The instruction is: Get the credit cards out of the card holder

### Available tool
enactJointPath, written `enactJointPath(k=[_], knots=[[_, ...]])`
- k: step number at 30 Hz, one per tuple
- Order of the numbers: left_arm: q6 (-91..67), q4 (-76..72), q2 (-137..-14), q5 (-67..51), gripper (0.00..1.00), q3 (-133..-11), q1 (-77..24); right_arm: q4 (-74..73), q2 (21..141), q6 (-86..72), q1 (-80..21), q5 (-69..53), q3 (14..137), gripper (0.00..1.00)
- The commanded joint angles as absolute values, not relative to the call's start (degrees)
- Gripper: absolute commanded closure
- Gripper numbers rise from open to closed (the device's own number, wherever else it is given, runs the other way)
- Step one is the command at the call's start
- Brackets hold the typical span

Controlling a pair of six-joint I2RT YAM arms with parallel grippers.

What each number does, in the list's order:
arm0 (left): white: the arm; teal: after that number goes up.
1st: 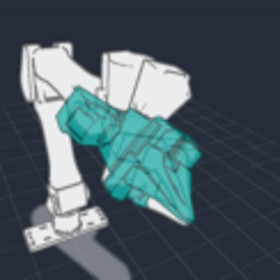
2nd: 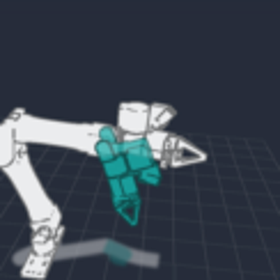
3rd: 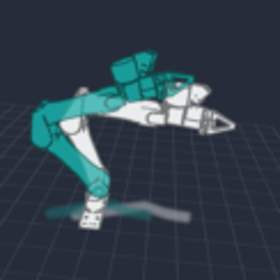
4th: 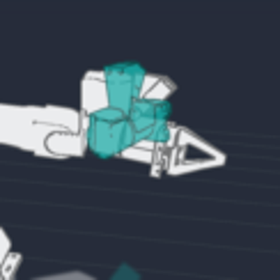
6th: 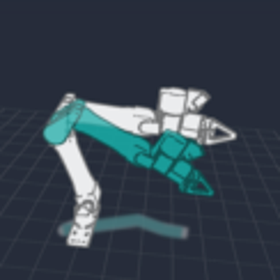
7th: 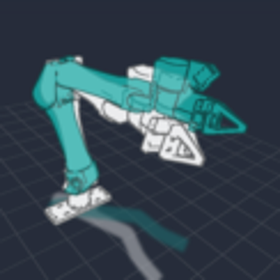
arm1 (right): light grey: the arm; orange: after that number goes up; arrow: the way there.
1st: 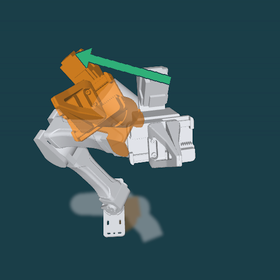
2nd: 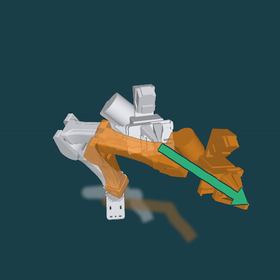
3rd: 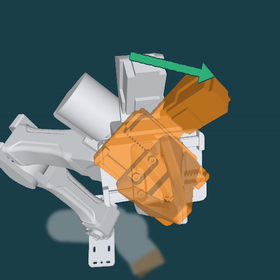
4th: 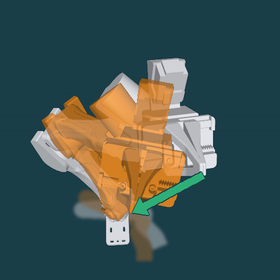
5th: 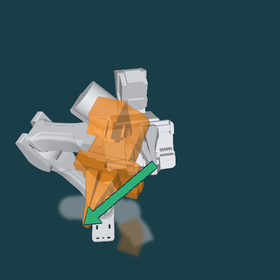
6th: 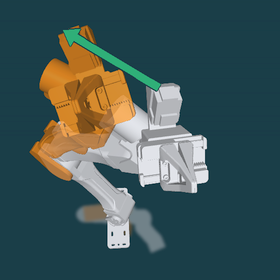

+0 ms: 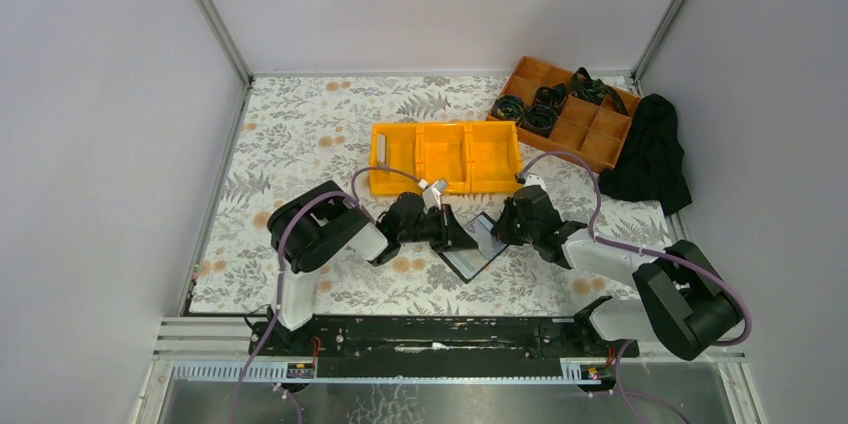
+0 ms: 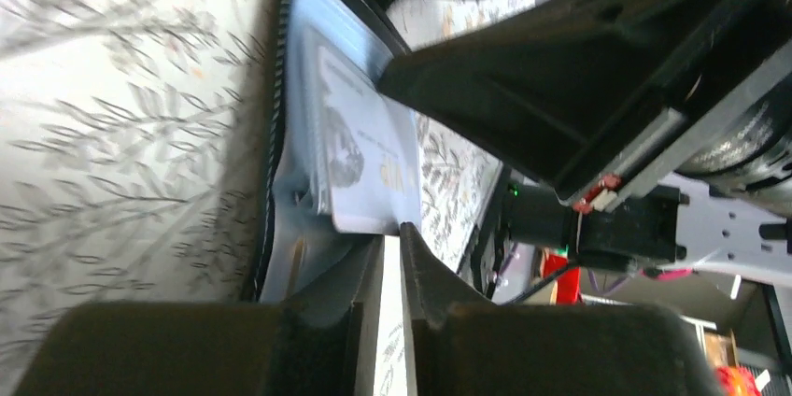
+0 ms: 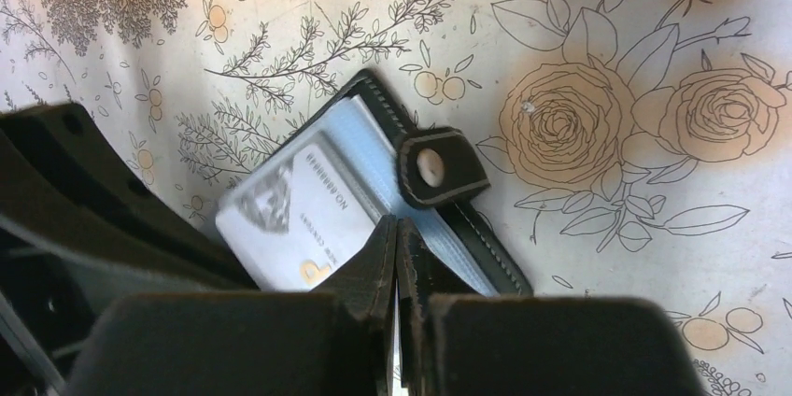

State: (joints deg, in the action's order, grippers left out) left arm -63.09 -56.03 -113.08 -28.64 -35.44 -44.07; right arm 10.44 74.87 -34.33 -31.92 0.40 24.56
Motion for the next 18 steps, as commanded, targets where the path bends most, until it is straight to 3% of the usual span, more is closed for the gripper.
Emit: enactJointPath(k=[1, 6, 18], knots=[[-64.9, -61.1, -112.6, -34.7, 0.84, -34.8, -45.6, 8.5, 76.5, -33.7, -32.3, 1.3, 22.9, 0.99], [-65.7, -62.1, -112.6, -34.5, 0.81, -33.8, -44.7, 9.2, 77.1, -33.9, -32.3, 0.7, 22.8, 0.99], [-65.3, -61.0, -113.0, -32.9, 0.87, -33.2, -41.8, 3.1, 72.4, -34.4, -32.3, 3.3, 23.8, 0.99]])
